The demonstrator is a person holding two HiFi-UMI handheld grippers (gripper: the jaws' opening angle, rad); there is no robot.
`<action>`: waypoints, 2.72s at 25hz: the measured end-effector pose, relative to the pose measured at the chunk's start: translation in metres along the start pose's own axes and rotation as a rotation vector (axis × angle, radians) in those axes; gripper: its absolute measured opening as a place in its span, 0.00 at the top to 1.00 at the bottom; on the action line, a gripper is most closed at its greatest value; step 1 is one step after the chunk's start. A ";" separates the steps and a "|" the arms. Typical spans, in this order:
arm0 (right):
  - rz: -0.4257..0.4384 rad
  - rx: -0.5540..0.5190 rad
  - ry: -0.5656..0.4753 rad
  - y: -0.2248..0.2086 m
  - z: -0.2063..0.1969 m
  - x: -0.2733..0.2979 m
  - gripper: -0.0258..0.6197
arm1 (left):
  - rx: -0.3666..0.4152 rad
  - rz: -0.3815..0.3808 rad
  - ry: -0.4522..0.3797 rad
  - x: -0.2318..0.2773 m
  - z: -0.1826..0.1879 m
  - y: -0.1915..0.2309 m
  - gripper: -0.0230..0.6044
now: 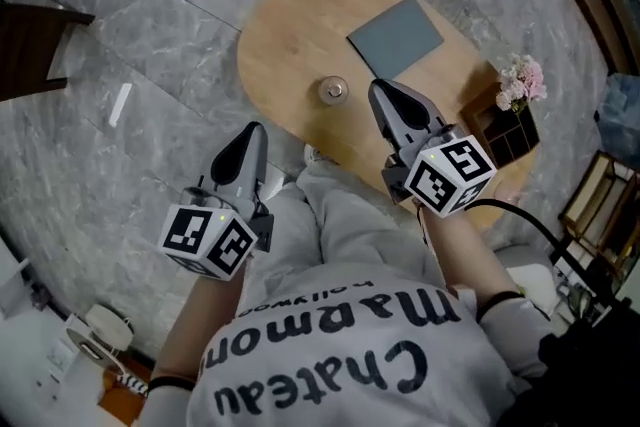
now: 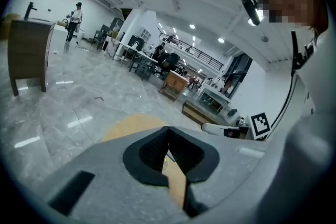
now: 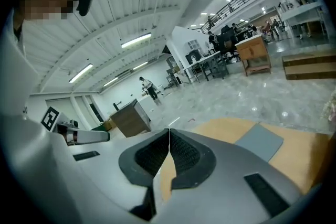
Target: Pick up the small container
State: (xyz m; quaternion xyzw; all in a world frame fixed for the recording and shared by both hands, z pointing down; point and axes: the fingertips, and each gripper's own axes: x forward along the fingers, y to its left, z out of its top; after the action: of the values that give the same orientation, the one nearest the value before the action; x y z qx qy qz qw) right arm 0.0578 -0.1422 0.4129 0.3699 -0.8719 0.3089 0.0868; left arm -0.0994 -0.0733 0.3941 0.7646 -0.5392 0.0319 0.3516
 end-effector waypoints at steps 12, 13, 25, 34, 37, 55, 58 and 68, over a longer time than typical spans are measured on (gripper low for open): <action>-0.078 -0.111 0.202 -0.056 -0.140 0.044 0.94 | -0.021 -0.146 0.174 0.076 -0.108 0.046 0.94; -0.072 -0.140 0.220 -0.058 -0.149 0.049 0.94 | -0.022 -0.136 0.178 0.079 -0.116 0.055 0.94; -0.070 -0.284 0.362 -0.070 -0.227 0.065 0.94 | -0.071 -0.156 0.192 0.118 -0.169 0.109 0.94; -0.075 -0.265 0.400 -0.075 -0.238 0.098 0.47 | -0.057 -0.201 0.200 0.126 -0.182 0.121 0.94; -0.074 -0.273 0.383 -0.076 -0.232 0.109 0.46 | -0.052 -0.196 0.200 0.127 -0.184 0.125 0.94; -0.053 -0.366 0.359 -0.078 -0.228 0.138 0.45 | -0.097 -0.168 0.212 0.112 -0.201 0.134 0.94; -0.060 -0.390 0.394 -0.082 -0.237 0.142 0.45 | -0.095 -0.168 0.212 0.108 -0.202 0.133 0.94; -0.097 -0.396 0.397 -0.079 -0.241 0.142 0.45 | -0.088 -0.153 0.193 0.076 -0.192 0.115 0.94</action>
State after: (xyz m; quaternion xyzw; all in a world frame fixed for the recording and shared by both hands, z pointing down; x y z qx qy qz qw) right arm -0.0063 -0.1229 0.6957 0.3194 -0.8625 0.1942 0.3412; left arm -0.1020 -0.0440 0.6291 0.7807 -0.4438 0.0547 0.4366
